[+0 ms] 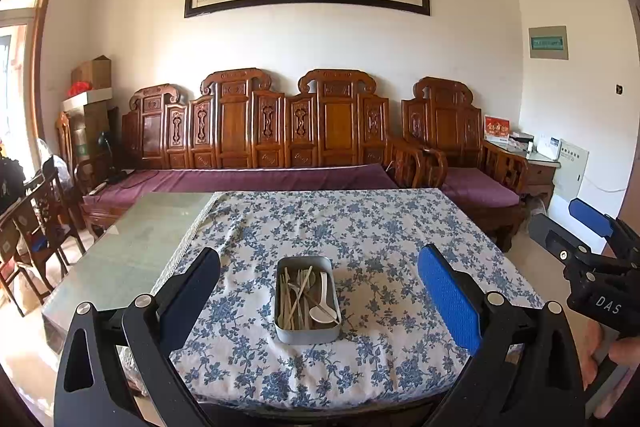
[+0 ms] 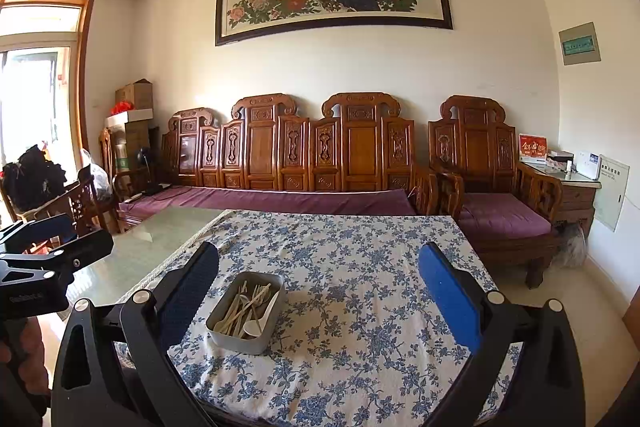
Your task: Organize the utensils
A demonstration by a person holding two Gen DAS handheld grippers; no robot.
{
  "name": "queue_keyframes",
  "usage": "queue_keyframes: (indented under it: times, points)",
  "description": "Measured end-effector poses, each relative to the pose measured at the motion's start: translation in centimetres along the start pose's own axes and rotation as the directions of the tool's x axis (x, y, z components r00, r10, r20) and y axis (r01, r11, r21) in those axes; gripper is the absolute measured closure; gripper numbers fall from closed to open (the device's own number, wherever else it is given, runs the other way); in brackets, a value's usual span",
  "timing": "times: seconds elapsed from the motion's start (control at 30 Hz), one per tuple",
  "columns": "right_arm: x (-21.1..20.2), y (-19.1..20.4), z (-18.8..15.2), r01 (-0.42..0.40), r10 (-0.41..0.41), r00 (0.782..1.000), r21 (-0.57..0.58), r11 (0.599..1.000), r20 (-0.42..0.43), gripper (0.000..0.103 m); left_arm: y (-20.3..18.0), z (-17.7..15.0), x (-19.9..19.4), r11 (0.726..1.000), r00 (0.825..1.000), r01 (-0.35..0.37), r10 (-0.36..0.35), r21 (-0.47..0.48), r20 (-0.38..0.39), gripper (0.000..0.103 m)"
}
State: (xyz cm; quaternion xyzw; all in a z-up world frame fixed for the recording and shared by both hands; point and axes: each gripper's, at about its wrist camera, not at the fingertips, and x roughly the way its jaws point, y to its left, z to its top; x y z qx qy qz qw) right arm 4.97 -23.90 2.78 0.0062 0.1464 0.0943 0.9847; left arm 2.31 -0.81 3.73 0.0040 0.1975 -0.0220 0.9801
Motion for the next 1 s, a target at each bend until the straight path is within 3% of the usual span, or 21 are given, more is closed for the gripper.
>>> queue_keyframes:
  times: [1.0]
  points:
    - [-0.19, -0.03, 0.13, -0.001, 0.001, 1.000, 0.002, 1.000, 0.006, 0.002, -0.14, 0.26, -0.42, 1.000, 1.000, 0.006, -0.006, 0.001, 0.004, 0.007]
